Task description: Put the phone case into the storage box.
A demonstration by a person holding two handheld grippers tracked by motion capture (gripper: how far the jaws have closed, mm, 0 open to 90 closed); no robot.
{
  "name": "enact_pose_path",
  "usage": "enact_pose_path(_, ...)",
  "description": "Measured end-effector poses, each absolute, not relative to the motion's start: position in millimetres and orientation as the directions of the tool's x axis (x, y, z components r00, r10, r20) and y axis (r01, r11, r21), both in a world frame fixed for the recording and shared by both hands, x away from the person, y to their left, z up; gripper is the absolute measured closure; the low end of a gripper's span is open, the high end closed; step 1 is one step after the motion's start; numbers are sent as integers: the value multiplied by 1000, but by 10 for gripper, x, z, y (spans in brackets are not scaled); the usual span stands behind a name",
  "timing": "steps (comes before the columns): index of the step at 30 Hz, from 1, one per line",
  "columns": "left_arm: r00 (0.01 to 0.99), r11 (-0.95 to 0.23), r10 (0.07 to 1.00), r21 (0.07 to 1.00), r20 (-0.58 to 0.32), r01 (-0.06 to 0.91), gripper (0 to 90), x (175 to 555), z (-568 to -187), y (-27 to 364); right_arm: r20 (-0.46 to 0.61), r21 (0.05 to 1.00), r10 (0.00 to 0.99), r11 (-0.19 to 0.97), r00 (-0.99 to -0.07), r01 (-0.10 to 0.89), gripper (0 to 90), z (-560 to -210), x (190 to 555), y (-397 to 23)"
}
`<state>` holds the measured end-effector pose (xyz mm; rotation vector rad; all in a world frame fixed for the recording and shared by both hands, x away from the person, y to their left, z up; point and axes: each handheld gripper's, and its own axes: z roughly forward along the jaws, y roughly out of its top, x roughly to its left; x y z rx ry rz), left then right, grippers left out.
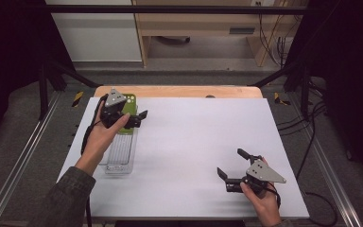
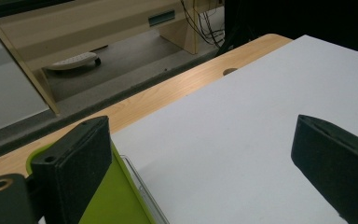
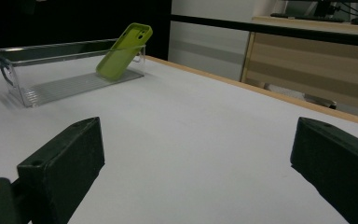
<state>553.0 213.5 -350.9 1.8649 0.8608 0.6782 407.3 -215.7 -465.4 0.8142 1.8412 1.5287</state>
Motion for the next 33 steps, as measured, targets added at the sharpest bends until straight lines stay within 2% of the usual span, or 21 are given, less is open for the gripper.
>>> enact_pose_path(33,570,-210,818,964,83,161,36,4922,-3256,2605,-63,987,775,140,-629,73,27,-4655,4072,-2169)
